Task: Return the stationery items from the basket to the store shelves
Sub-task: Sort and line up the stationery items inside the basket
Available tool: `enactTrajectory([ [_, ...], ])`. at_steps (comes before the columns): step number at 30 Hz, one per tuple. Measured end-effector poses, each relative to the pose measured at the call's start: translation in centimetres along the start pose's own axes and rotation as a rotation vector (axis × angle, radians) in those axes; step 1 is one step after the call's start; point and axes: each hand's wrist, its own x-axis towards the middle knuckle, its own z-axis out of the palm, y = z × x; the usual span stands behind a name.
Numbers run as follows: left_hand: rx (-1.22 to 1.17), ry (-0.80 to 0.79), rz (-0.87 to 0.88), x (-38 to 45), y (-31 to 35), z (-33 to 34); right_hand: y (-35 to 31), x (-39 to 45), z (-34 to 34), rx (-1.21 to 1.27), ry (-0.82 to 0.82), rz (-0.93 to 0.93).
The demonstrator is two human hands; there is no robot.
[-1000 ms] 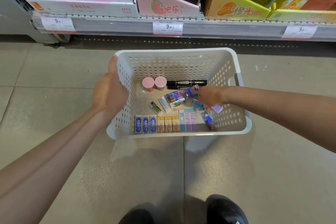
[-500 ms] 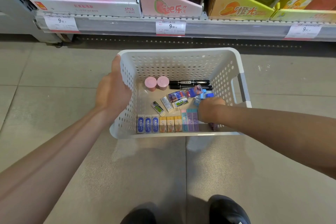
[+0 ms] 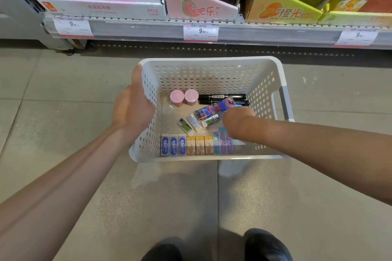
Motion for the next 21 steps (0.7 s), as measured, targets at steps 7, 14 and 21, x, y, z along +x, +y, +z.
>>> enactTrajectory([
  [7, 0.001, -0.003, -0.007, 0.2, -0.1, 0.1, -4.0, 0.9, -2.5, -0.027, 0.197, -0.103],
  [14, 0.002, 0.003, -0.003, 0.2, -0.1, 0.1, -6.0, 2.2, -1.8, -0.048, 0.286, -0.274],
  [21, 0.001, 0.008, 0.0, 0.1, 0.0, 0.1, -4.1, 2.1, -1.2, 0.047, 0.391, -0.396],
])
